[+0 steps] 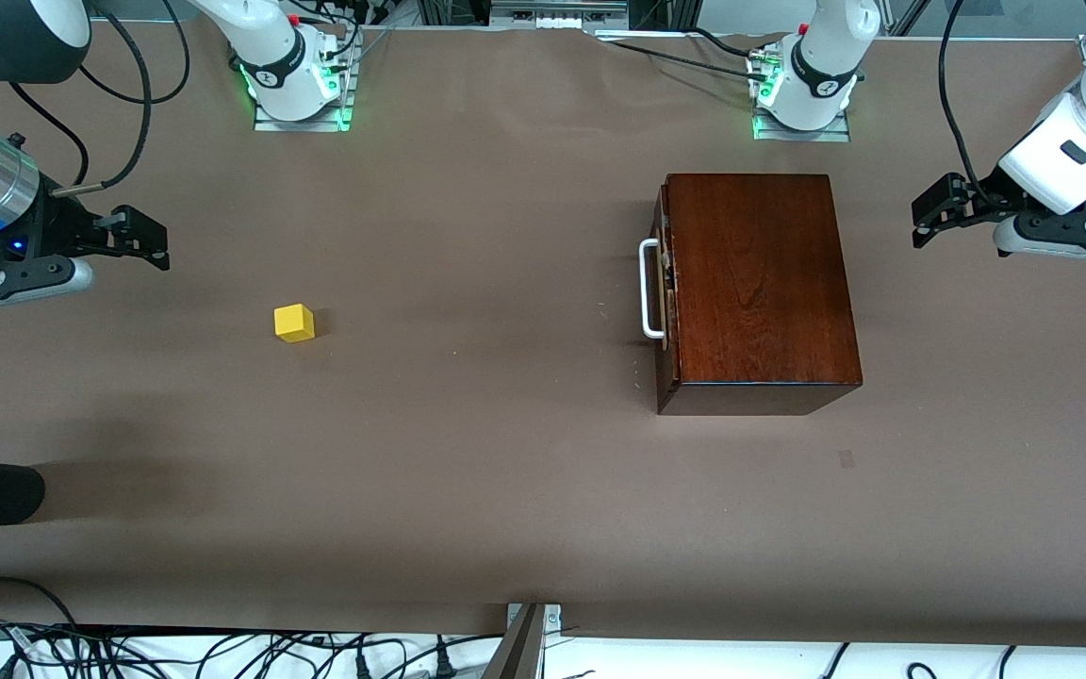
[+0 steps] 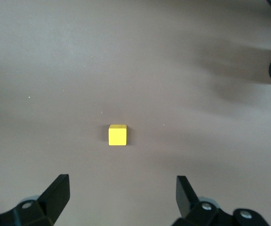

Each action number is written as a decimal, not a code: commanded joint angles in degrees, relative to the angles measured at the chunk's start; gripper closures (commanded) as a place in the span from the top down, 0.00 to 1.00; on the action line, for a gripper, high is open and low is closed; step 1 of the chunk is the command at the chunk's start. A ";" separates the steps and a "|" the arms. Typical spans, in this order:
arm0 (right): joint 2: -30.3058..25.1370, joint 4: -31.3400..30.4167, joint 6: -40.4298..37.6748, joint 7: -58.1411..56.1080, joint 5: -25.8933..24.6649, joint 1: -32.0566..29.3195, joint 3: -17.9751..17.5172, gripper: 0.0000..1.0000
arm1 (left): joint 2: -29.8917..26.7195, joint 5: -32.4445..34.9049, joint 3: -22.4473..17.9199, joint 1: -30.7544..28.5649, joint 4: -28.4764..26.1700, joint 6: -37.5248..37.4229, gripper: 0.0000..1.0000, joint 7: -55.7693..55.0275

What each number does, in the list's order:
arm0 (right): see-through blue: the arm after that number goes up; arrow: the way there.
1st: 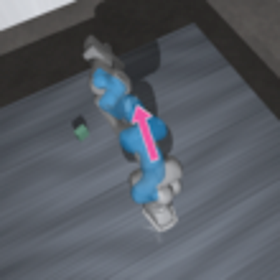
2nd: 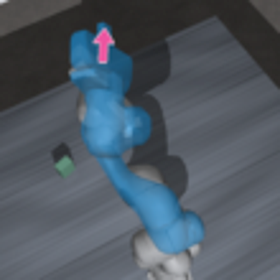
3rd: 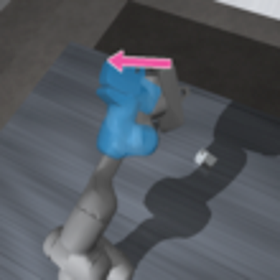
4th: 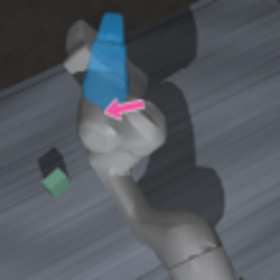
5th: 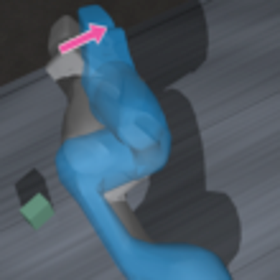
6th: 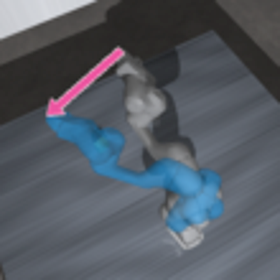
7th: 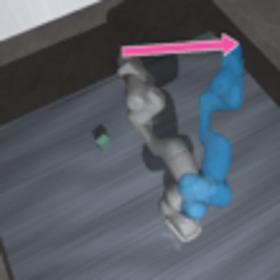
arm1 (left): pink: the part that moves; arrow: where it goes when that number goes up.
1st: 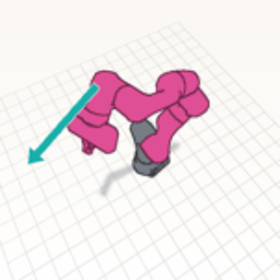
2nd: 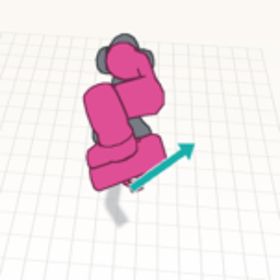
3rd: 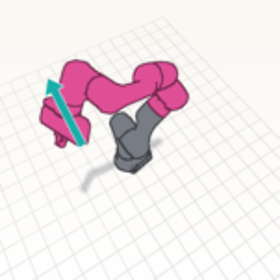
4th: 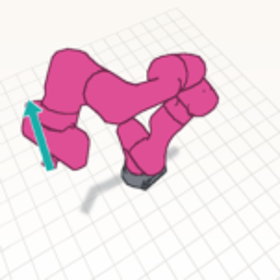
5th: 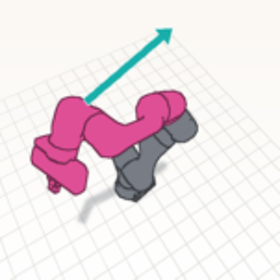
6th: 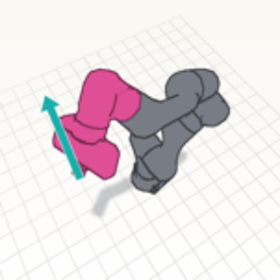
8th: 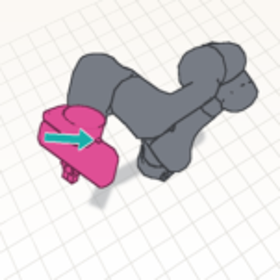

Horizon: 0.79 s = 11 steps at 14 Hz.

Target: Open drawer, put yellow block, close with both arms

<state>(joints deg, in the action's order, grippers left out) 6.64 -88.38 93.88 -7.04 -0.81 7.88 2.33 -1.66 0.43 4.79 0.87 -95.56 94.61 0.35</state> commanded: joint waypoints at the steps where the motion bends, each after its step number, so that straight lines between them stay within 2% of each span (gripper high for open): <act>1: 0.65 1.45 -0.37 -0.43 -0.24 -0.33 -0.22 1.00 | 1.22 -0.78 -0.22 0.36 2.49 -1.45 1.00 0.00; 11: 0.65 1.45 -0.63 -0.25 -0.07 -0.33 -0.22 1.00 | 1.22 -0.78 -0.22 0.36 2.49 -1.45 1.00 0.00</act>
<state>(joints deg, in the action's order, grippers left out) 6.68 -88.38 93.87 -7.04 -0.81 7.88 2.33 -1.66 0.43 4.80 0.87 -95.56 94.61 0.35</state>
